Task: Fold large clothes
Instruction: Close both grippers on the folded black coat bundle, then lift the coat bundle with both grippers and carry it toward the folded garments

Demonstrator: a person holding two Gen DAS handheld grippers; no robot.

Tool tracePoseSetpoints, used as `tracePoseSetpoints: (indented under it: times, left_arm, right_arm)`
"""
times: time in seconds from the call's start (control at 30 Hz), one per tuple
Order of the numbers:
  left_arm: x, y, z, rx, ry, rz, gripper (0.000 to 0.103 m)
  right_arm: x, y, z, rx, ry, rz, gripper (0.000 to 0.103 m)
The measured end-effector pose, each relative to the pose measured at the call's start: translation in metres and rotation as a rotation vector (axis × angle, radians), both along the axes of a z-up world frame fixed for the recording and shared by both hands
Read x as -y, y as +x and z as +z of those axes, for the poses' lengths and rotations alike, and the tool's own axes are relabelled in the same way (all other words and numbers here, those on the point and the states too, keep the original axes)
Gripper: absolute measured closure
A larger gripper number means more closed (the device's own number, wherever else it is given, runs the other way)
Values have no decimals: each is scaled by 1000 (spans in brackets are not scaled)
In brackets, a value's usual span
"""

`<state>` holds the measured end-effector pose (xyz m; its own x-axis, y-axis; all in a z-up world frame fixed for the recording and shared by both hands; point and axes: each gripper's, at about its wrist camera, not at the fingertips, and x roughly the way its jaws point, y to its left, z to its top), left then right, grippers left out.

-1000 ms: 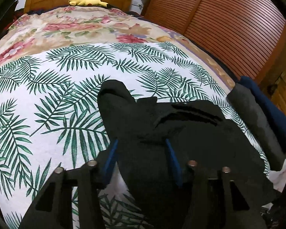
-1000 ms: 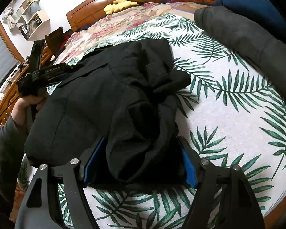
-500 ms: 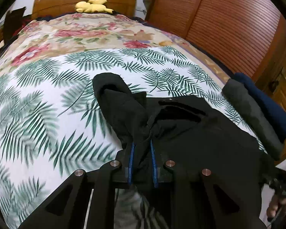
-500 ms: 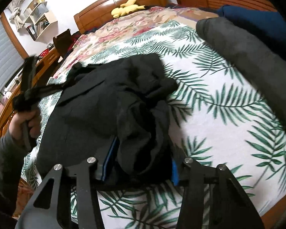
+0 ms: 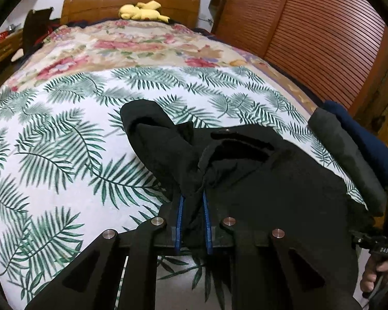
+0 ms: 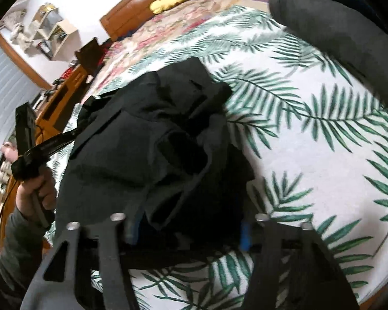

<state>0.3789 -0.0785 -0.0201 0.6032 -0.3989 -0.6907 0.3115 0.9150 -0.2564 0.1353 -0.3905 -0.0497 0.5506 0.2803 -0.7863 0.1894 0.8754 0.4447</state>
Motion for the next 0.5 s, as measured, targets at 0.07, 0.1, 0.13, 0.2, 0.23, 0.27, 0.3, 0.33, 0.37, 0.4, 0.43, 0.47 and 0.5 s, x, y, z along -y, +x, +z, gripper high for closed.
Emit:
tracePoseSetpoints:
  times: [0.07,0.1,0.13,0.2,0.23,0.27,0.3,0.33,0.37,0.4,0.43,0.47,0.5]
  left_arm:
    - [-2,-8,8,29,-6,10,91]
    - [-3,-14,13,46,-10,12,91]
    - [-5,-21,19,64,-12,14,91]
    - [-6,-35,31,97,-10,18,91]
    - [-7,-42,36,110,0,22,91]
    - [-7,-50,43,127,6,25,91]
    - [-7,-56,49,146,9,27,91]
    - [-8,-63,56,166,12,29,91]
    - [-7,-71,64,187,17,31,91]
    - [-11,-79,70,203,19,30,91]
    - [-11,-85,77,215,18,29,91]
    - [-12,-91,85,228,14,26,91]
    - [-13,-96,90,239,12,24,91]
  right_arm:
    - [-3,-2,8,40,-25,17,73]
    - [-4,-4,13,64,-30,22,77]
    - [-6,-5,21,89,-40,28,78]
    - [-11,-8,34,132,-70,41,80]
    - [-16,-10,42,158,-94,50,80]
    - [-21,-11,49,178,-116,57,80]
    - [-26,-14,60,208,-141,64,80]
    - [-28,-16,66,227,-154,68,80]
    - [-31,-17,73,243,-167,74,80]
    - [-33,-18,80,260,-182,82,80]
    - [-35,-21,88,278,-199,87,80]
    - [-35,-22,94,291,-208,89,80]
    - [-34,-26,102,308,-218,92,80]
